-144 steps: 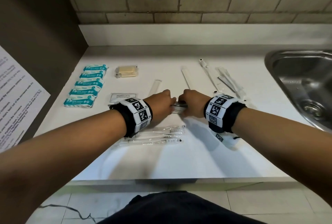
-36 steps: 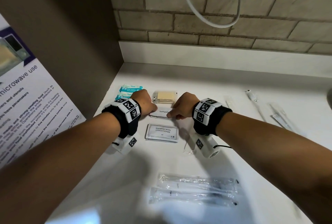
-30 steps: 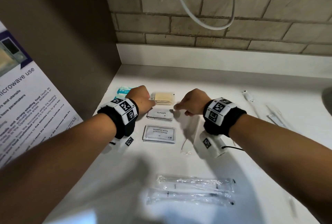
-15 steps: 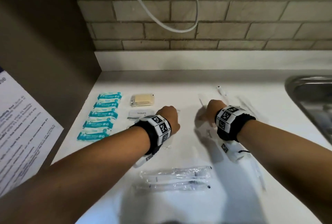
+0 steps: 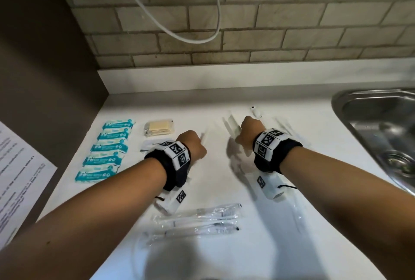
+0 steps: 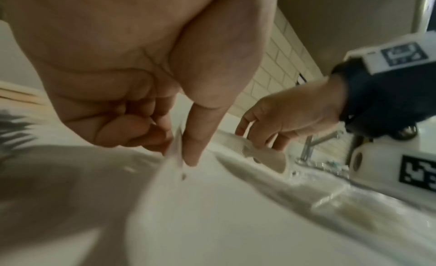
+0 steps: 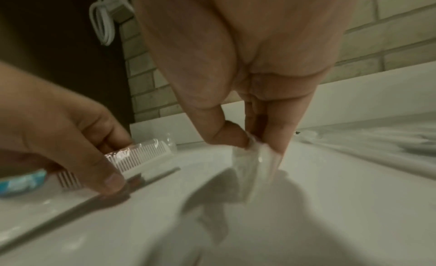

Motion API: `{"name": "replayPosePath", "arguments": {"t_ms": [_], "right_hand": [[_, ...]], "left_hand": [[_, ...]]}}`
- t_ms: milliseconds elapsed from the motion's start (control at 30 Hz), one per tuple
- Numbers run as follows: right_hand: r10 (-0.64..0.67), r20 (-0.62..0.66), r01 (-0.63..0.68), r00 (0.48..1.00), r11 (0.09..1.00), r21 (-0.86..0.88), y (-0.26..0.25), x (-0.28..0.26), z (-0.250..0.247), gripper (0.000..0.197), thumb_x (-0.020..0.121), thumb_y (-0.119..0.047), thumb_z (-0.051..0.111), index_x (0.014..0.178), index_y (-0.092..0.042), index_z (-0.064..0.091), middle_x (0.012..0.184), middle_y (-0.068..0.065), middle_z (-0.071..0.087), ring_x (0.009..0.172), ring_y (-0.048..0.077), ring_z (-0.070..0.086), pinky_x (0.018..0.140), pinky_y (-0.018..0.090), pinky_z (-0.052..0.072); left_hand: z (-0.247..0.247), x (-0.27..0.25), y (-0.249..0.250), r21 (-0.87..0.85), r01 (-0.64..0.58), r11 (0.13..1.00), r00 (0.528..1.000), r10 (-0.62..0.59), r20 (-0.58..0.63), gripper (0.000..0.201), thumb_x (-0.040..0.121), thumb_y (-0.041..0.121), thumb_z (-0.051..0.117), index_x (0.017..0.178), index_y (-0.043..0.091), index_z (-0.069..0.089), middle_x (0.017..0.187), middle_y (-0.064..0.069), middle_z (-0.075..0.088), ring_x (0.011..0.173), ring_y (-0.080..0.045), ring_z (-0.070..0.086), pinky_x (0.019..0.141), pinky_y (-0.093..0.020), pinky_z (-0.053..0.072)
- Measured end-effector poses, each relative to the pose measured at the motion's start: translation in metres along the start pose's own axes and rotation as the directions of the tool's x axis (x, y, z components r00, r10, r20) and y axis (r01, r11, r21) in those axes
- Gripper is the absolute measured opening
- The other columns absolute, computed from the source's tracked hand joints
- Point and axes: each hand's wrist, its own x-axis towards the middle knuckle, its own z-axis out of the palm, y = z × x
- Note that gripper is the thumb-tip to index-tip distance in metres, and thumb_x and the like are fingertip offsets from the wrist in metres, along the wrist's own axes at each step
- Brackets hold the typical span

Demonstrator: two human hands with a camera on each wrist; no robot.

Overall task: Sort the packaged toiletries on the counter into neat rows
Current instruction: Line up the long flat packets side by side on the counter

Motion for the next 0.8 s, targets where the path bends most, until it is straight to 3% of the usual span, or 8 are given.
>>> {"name": "replayPosePath", "arguments": {"t_ms": [100,200,300,367,433,533,633,800], "right_hand": [[0.023,-0.073,-0.012,0.997,0.989,0.146,0.017,0.001,-0.018,0.023,0.087,-0.019,0.051,0.104,-0.004,0.055,0.082,0.008,0.058,0.082,0.028,0.060,0.072,0.031,0.046],[0.064,-0.137,-0.028,0.988,0.967,0.252,0.039,-0.006,-0.044,0.013,0.091,-0.017,0.044,0.093,-0.008,0.053,0.088,0.010,0.055,0.078,0.029,0.051,0.068,0.028,0.039],[0.083,-0.171,-0.021,0.982,0.942,0.336,0.065,-0.014,-0.066,0.024,0.093,-0.023,0.041,0.089,-0.003,0.054,0.088,0.015,0.056,0.079,0.031,0.050,0.067,0.031,0.036],[0.097,-0.164,-0.025,0.982,0.919,0.392,0.083,-0.019,-0.073,0.025,0.092,-0.023,0.041,0.088,-0.003,0.055,0.085,0.015,0.056,0.076,0.029,0.049,0.061,0.031,0.035],[0.111,-0.148,-0.035,0.983,0.897,0.441,0.099,-0.025,-0.075,0.022,0.091,-0.023,0.043,0.089,-0.004,0.054,0.085,0.015,0.057,0.074,0.028,0.049,0.058,0.029,0.034],[0.125,-0.129,-0.054,0.984,0.890,0.453,0.120,-0.032,-0.072,0.019,0.090,-0.021,0.045,0.090,-0.004,0.053,0.092,0.017,0.063,0.071,0.028,0.051,0.062,0.030,0.038],[0.145,-0.100,-0.080,0.984,0.875,0.478,0.138,-0.040,-0.066,0.018,0.088,-0.019,0.045,0.093,-0.004,0.052,0.105,0.020,0.066,0.080,0.029,0.054,0.069,0.032,0.041],[0.187,0.069,-0.199,0.980,0.891,0.409,0.154,-0.060,-0.052,0.037,0.086,-0.030,0.056,0.108,-0.001,0.049,0.098,0.015,0.062,0.063,0.023,0.050,0.050,0.026,0.032]], "left_hand": [[-0.003,0.001,0.012,-0.233,-0.094,0.968,0.994,0.080,-0.069,0.016,0.090,0.020,0.052,0.089,0.005,0.057,0.094,-0.015,0.067,0.088,-0.032,0.064,0.070,-0.033,0.047],[-0.004,-0.004,0.036,-0.413,-0.163,0.896,0.986,0.132,-0.104,0.016,0.090,0.025,0.042,0.081,0.011,0.045,0.078,-0.009,0.055,0.075,-0.028,0.053,0.070,-0.036,0.045],[0.003,-0.010,0.062,-0.646,-0.202,0.736,0.978,0.184,-0.096,0.013,0.094,0.019,0.038,0.086,0.011,0.044,0.076,-0.010,0.053,0.065,-0.026,0.057,0.064,-0.035,0.051],[0.013,-0.012,0.077,-0.570,-0.280,0.772,0.959,0.256,-0.125,0.012,0.095,0.018,0.041,0.085,0.013,0.046,0.074,-0.006,0.055,0.064,-0.024,0.056,0.060,-0.031,0.048],[0.025,-0.012,0.089,-0.408,-0.354,0.842,0.933,0.346,-0.095,0.007,0.091,0.021,0.053,0.086,0.017,0.053,0.080,-0.002,0.059,0.073,-0.024,0.058,0.067,-0.032,0.048],[0.051,-0.015,0.101,-0.123,-0.399,0.909,0.907,0.411,0.096,0.018,0.083,0.029,0.069,0.095,0.018,0.060,0.095,0.002,0.064,0.085,-0.018,0.060,0.068,-0.025,0.044],[0.072,-0.021,0.111,0.189,-0.449,0.873,0.889,0.415,0.193,0.021,0.079,0.033,0.068,0.088,0.017,0.059,0.092,0.000,0.066,0.082,-0.021,0.063,0.062,-0.025,0.044],[0.077,-0.022,0.116,0.254,-0.380,0.890,0.923,0.346,0.166,0.017,0.074,0.030,0.067,0.082,0.018,0.059,0.084,-0.002,0.064,0.073,-0.022,0.063,0.058,-0.025,0.046]]}}
